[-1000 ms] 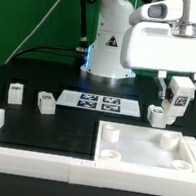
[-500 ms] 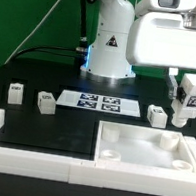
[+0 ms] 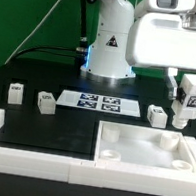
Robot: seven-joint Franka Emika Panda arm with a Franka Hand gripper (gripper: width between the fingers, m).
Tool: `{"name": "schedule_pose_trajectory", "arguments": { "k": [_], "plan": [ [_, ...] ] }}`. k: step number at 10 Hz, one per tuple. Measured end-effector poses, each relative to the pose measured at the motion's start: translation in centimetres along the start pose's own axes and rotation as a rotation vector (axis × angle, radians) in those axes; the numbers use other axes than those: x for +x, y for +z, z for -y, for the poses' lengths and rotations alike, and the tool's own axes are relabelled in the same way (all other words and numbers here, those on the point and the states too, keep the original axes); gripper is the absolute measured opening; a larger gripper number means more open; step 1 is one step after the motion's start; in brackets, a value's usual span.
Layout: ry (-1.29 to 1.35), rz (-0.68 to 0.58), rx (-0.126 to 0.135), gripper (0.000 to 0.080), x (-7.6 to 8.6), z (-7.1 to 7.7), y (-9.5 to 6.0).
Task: Assemble one leg
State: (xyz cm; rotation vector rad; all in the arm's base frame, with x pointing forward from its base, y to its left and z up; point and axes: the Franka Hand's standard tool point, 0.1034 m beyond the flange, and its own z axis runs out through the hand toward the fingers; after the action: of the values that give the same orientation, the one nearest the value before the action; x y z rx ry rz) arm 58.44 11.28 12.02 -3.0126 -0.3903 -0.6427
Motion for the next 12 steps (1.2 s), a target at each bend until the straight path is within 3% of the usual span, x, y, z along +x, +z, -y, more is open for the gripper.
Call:
{"name": "schedule_pose_trajectory", "arguments": {
  "k": [2,3,8,10,12],
  "plan": [
    [-0.008,-0.192,-0.029,0.0288,0.1,-0.5,1.0],
    [-0.007,-0.176,-0.030,0.0288,-0.4,-0.8,1.9],
    [-0.011,-0.179,-0.032,0.0288,0.7,-1.2,3.4],
    [-0.010,-0.171,-0.030,0.0288,0.7,-1.1,4.9],
    [-0.013,-0.200,-0.031,0.0288,1.9,-0.9,5.5]
  ]
}}
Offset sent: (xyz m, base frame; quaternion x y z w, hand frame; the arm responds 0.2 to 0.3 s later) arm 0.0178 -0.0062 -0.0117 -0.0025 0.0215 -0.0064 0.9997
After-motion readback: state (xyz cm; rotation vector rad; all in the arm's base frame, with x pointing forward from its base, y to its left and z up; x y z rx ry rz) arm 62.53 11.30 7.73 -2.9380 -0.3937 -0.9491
